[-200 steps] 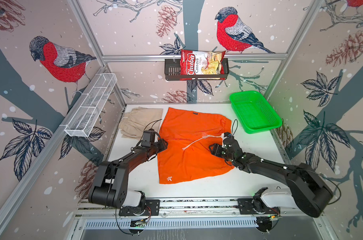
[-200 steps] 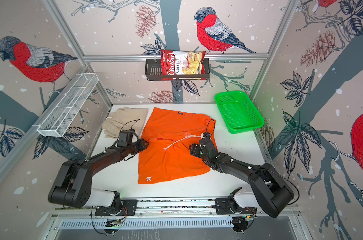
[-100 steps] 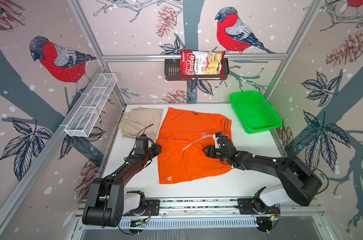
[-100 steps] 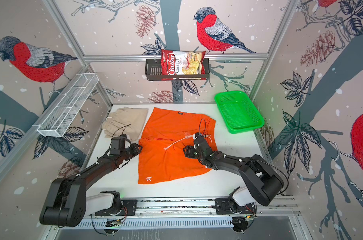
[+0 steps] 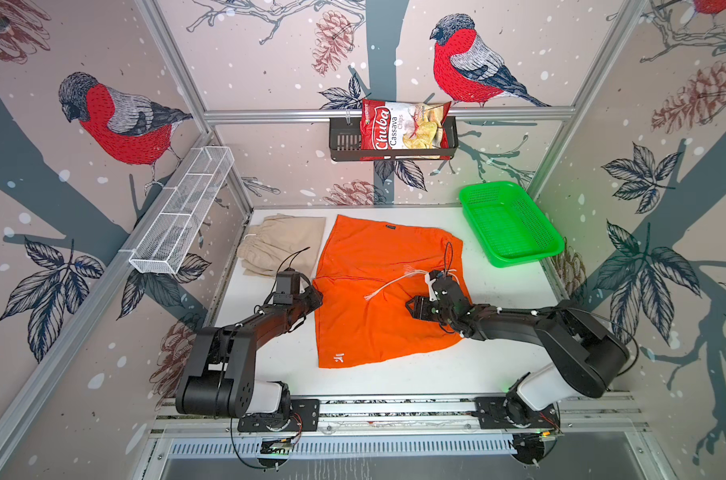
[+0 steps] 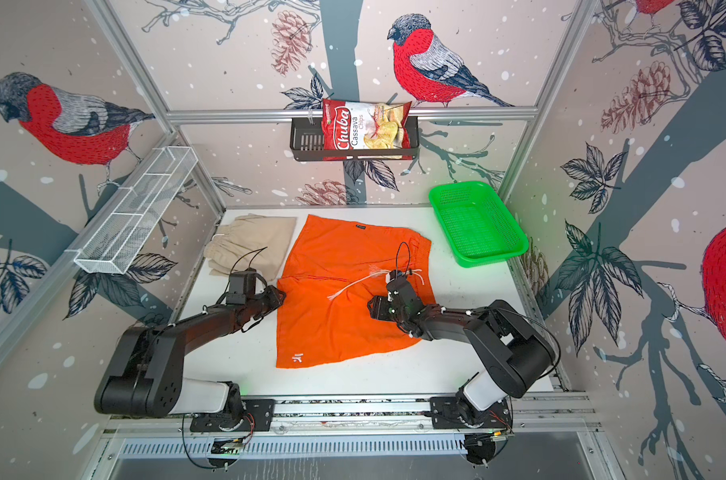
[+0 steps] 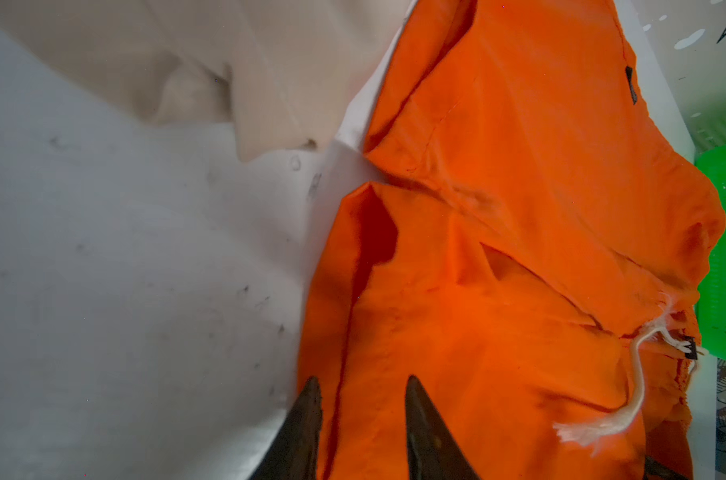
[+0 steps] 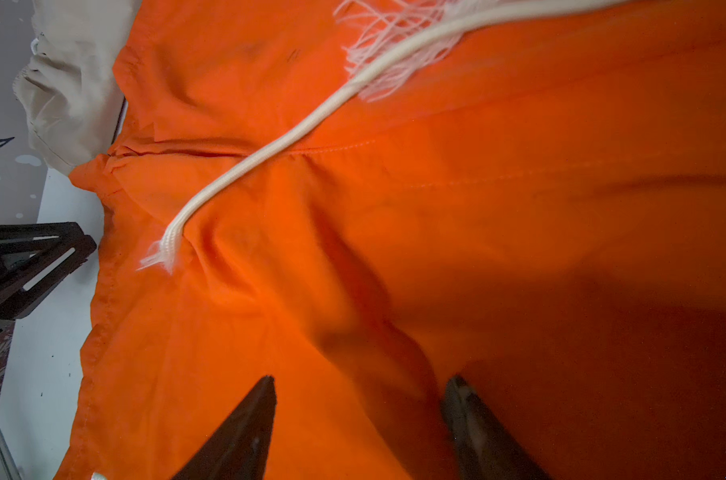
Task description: Fold and stack the shorts
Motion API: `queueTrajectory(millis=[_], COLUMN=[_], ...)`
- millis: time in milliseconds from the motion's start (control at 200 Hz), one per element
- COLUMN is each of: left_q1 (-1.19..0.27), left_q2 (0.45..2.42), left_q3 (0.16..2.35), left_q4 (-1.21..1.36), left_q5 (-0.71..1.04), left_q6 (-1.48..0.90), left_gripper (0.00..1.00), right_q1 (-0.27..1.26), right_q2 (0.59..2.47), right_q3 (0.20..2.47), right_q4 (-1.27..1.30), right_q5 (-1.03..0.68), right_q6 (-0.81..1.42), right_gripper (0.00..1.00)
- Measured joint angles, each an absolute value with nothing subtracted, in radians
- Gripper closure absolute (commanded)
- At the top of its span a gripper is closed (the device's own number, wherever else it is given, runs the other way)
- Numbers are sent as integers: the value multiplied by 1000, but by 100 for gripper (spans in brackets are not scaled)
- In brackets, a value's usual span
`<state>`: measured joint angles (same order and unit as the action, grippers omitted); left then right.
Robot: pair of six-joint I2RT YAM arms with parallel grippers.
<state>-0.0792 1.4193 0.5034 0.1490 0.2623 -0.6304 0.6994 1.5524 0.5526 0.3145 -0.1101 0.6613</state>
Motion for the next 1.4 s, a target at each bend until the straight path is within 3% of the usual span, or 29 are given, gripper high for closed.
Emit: queueTrajectory(millis=[615, 981, 1066, 1131, 1401], left_q1=[-78, -78, -78, -78, -78], left_q2=[1480, 1421, 1405, 1396, 1359], left_q3=[505, 496, 496, 499, 470], left_q4=[195, 192, 192, 182, 108], left_q5=[344, 367, 366, 363, 315], left_q6=[-630, -630, -630, -628, -619], left_gripper=[74, 96, 94, 85, 67], right_q1=[692, 688, 688, 687, 686], right_q2=[1574, 1571, 1571, 1571, 1570], right_q3=[535, 523, 523, 522, 520], right_q4=[397, 412, 413, 414, 418], right_q5=[-123, -127, -127, -127, -130], right_q6=[680, 683, 683, 683, 684], right_gripper=[33, 34, 33, 33, 34])
